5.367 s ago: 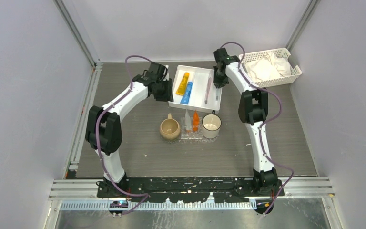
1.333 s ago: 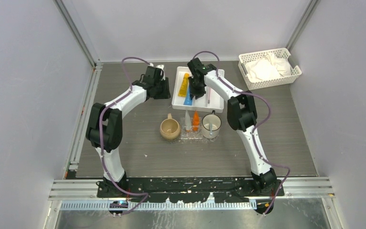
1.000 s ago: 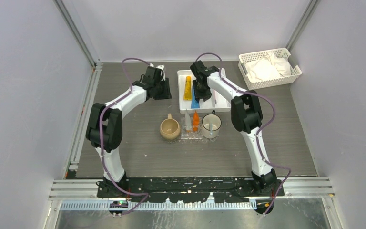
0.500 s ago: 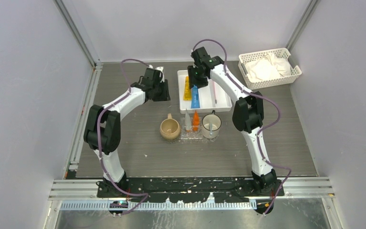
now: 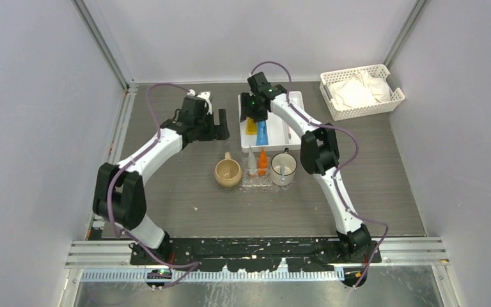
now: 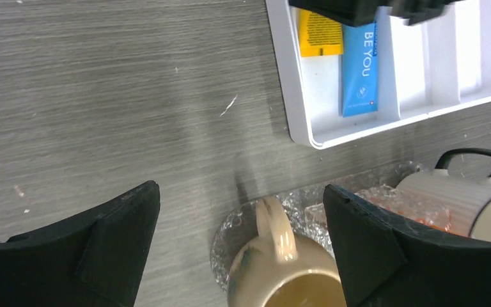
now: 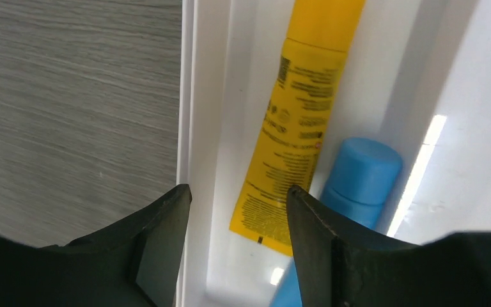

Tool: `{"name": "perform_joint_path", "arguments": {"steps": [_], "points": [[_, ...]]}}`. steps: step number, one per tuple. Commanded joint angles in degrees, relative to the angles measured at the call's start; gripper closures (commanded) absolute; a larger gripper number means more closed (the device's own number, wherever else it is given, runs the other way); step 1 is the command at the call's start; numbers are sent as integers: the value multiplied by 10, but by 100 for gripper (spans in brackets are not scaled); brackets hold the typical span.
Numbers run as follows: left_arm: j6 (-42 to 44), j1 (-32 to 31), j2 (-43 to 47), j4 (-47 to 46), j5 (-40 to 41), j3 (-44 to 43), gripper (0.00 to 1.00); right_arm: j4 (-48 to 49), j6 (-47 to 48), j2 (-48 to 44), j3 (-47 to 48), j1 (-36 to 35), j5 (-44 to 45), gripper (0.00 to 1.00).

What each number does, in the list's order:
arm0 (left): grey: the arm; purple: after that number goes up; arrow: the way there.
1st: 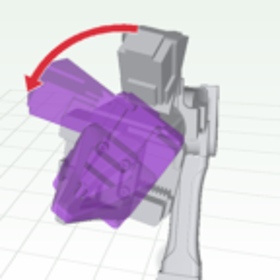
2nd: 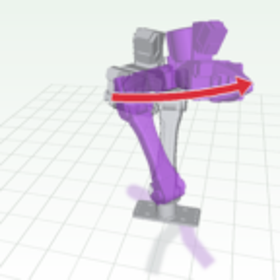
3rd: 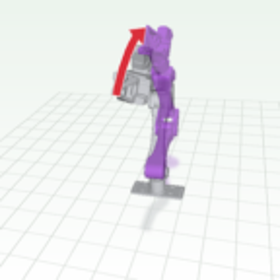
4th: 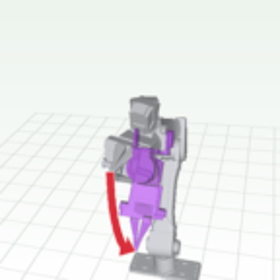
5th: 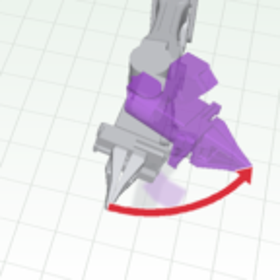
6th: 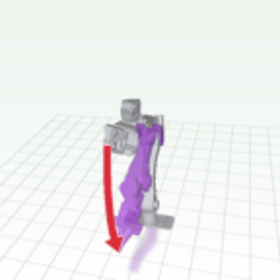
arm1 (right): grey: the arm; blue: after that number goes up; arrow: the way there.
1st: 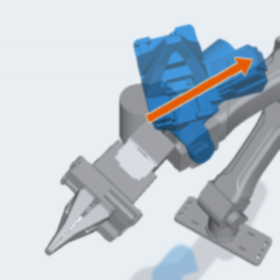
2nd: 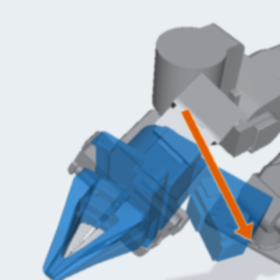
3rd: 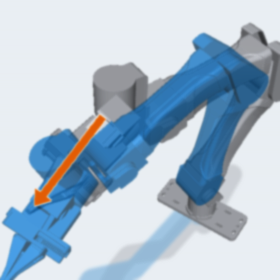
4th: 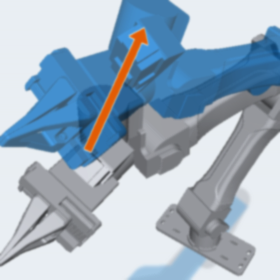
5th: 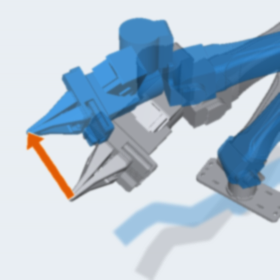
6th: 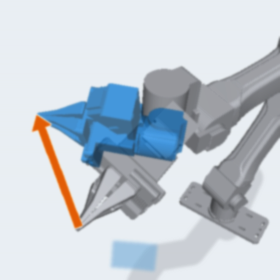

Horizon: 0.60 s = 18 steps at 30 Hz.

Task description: Prepare toiletry sets of a toothbrush and toothpaste on the tray

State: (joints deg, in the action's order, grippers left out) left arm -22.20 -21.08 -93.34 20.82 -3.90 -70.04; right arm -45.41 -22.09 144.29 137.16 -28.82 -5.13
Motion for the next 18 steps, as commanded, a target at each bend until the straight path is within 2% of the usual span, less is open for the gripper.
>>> {"name": "perform_joint_path", "arguments": {"steps": [1, 7, 18], "points": [[-2, 3, 75, -7, 23, 31, 0, 40, -28, 23, 46, -2, 27, 40], [3, 3, 116, 3, 33, 52, 0, 57, -42, 42, 50, -1, 44, 42], [1, 3, 111, -2, 29, 61, 5, 72, -48, 35, 27, 11, 72, 44]]}}
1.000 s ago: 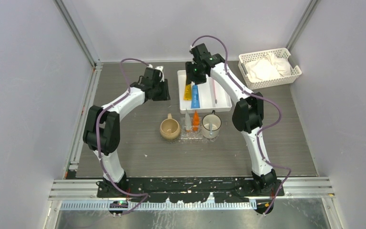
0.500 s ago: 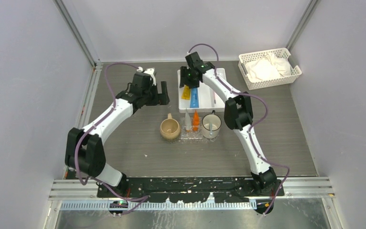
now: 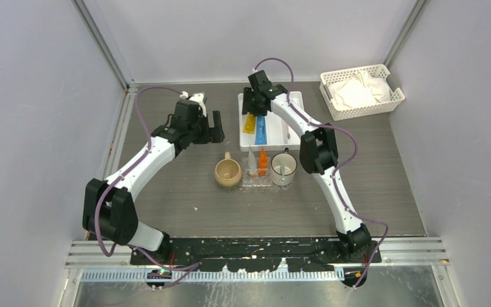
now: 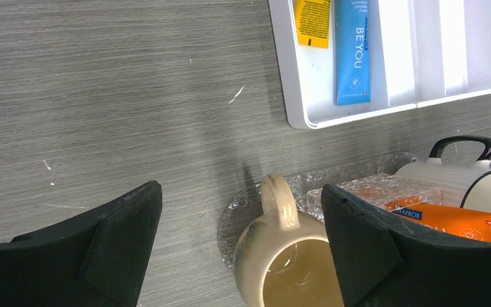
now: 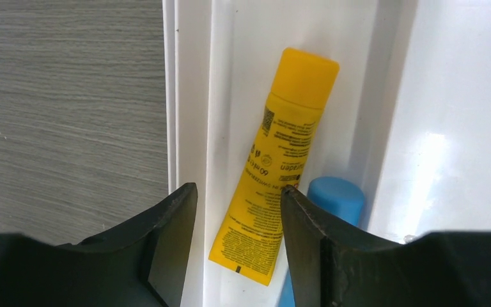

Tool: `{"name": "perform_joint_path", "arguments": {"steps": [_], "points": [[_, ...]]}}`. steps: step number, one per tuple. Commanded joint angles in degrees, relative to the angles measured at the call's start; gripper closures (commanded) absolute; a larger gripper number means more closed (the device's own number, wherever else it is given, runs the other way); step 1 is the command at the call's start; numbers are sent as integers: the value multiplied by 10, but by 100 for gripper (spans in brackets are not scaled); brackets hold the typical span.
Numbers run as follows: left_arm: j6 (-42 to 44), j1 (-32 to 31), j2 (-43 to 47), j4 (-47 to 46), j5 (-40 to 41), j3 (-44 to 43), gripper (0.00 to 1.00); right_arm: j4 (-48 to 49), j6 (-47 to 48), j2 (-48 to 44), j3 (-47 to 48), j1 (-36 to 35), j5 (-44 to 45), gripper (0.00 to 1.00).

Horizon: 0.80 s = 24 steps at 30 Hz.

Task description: Prepare toiletry sets of a toothbrush and toothpaste on the tray

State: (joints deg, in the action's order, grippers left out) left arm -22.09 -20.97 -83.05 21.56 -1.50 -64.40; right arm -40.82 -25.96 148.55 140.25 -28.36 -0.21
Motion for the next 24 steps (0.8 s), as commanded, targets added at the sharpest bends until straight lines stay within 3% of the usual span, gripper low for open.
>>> {"name": "perform_joint_path", "arguments": {"steps": [1, 16, 24], "points": [[0, 2, 9, -11, 7, 7, 5, 39, -8, -15, -17, 7, 27, 44], [-1, 2, 4, -17, 4, 12, 6, -13, -10, 68, 62, 25, 28, 50], [-5, 2, 21, -16, 7, 19, 6, -37, 17, 90, 56, 18, 61, 49]]}}
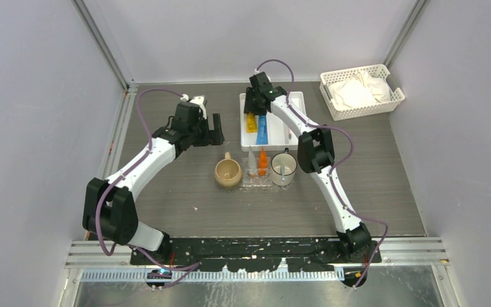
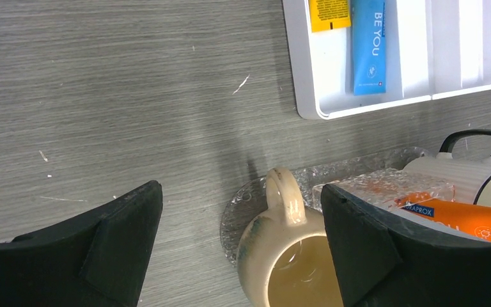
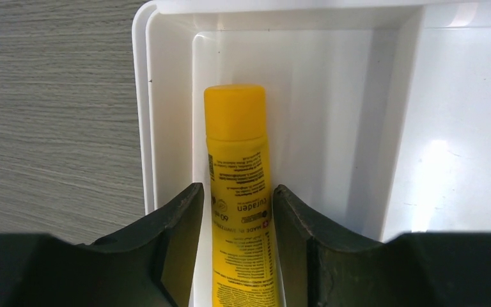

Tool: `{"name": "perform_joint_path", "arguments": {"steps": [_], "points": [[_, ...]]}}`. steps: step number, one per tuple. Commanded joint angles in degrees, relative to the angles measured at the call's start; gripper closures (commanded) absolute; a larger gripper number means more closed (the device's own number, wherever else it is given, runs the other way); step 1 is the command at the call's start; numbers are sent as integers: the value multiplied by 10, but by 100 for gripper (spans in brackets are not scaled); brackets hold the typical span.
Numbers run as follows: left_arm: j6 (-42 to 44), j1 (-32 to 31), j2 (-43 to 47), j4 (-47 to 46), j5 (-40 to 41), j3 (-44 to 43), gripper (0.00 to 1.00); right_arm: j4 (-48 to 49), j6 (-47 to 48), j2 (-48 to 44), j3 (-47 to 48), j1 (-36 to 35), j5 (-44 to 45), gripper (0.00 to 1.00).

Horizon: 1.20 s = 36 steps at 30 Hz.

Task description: Prepare toiletry sets of a toothbrush and toothpaste on the tray

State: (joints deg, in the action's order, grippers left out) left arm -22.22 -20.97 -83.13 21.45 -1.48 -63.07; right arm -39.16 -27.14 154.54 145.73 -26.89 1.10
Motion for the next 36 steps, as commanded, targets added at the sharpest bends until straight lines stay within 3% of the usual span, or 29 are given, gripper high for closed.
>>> {"name": "perform_joint_path", "arguments": {"steps": [1, 4, 10, 13, 15, 19, 26, 36], "points": [[-4, 2, 22, -15, 7, 5, 6, -57, 34, 30, 0, 3, 55, 50], [-7, 2, 24, -15, 5, 6, 7, -66, 50, 30, -2, -1, 79, 69], [-11, 2, 32, -15, 5, 14, 6, -100, 109, 33, 12, -13, 169, 71], [-13, 1, 39, -16, 6, 19, 6, -87, 128, 28, -7, -13, 173, 75], [-14, 1, 41, -17, 7, 20, 6, -54, 121, 4, -50, -11, 154, 81], [-17, 2, 47, -19, 2, 26, 4, 24, 76, -47, -105, 6, 79, 83], [-38, 3, 88, -59, -39, 65, 0, 104, -38, -112, -82, 63, -65, 88], [-64, 3, 204, -104, -38, 111, 5, 188, -198, -254, -120, 105, -156, 90]]}}
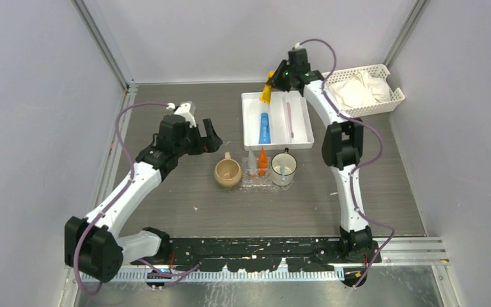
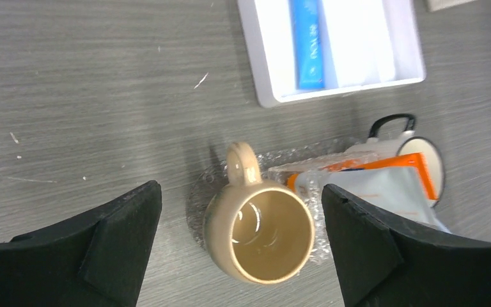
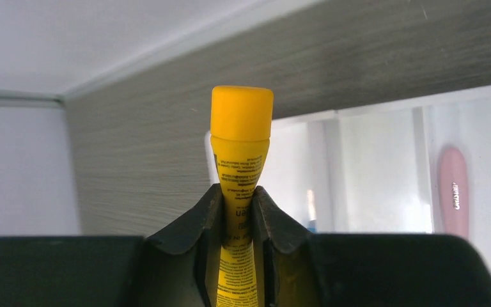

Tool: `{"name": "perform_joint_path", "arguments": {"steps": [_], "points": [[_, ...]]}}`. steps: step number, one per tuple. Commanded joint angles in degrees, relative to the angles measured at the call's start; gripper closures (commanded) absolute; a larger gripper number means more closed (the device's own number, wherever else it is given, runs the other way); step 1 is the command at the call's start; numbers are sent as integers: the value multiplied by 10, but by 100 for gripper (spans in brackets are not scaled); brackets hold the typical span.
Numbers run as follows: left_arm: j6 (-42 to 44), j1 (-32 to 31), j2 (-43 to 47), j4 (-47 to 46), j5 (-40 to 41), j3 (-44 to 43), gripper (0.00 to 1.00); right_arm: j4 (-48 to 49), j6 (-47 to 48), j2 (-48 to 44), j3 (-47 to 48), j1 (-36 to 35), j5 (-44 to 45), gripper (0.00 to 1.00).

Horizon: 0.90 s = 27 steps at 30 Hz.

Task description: Prepare toiletry sets of a toothbrush and toothpaste on the tray

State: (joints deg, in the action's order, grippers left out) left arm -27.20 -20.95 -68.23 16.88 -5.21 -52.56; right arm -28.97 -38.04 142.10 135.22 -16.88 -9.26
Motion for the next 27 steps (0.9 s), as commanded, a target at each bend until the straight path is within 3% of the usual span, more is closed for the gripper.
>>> {"name": "perform_joint_path", "arguments": {"steps": [1, 7, 15, 20, 27], "points": [[-16, 3, 69, -67, -2, 9, 5, 92, -106, -149, -27, 7, -56, 90], [-64, 2, 165, -161, -15, 40, 7, 115, -213, -293, -171, -2, -32, 93], [-96, -42, 222, -328, 0, 80, 10, 173, -324, -525, -438, -112, 199, 93], [-77, -94, 220, -379, 16, 85, 10, 201, -401, -568, -512, -162, 271, 96], [-37, -150, 212, -400, 48, 97, 12, 208, -420, -561, -510, -195, 294, 97]]}}
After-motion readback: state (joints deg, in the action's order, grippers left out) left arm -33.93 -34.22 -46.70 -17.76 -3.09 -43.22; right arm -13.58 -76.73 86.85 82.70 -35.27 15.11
